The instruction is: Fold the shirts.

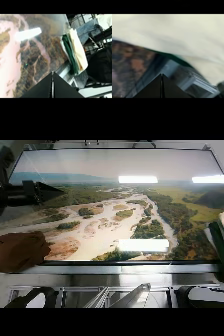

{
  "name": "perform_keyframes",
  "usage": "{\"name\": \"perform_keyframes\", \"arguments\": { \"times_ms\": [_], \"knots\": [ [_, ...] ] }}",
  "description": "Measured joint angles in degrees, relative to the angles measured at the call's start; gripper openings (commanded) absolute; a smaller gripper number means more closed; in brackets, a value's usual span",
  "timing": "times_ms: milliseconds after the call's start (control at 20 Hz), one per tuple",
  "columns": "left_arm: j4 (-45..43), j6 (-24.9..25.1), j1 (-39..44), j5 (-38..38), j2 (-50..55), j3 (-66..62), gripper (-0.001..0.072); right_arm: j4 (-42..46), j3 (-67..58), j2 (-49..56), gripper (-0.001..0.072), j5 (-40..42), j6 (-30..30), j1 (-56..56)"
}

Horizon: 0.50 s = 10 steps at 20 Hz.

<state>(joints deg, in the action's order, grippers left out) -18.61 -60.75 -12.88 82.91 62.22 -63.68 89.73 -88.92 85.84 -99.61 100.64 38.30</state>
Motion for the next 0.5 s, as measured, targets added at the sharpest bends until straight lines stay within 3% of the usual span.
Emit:
{"name": "perform_keyframes", "arguments": {
  "times_ms": [250,500],
  "knots": [
    [0.1,-0.7,-0.9,3.9,-3.0,0.2,0.0023,-20.3,6.3,-9.1,0.0016,5.2,-5.7,-16.0],
    [0.1,-0.7,2.3,3.8,-12.9,18.7,0.0023,-31.3,29.2,-27.5,0.0019,17.5,-9.5,-33.4]
  ]
}}
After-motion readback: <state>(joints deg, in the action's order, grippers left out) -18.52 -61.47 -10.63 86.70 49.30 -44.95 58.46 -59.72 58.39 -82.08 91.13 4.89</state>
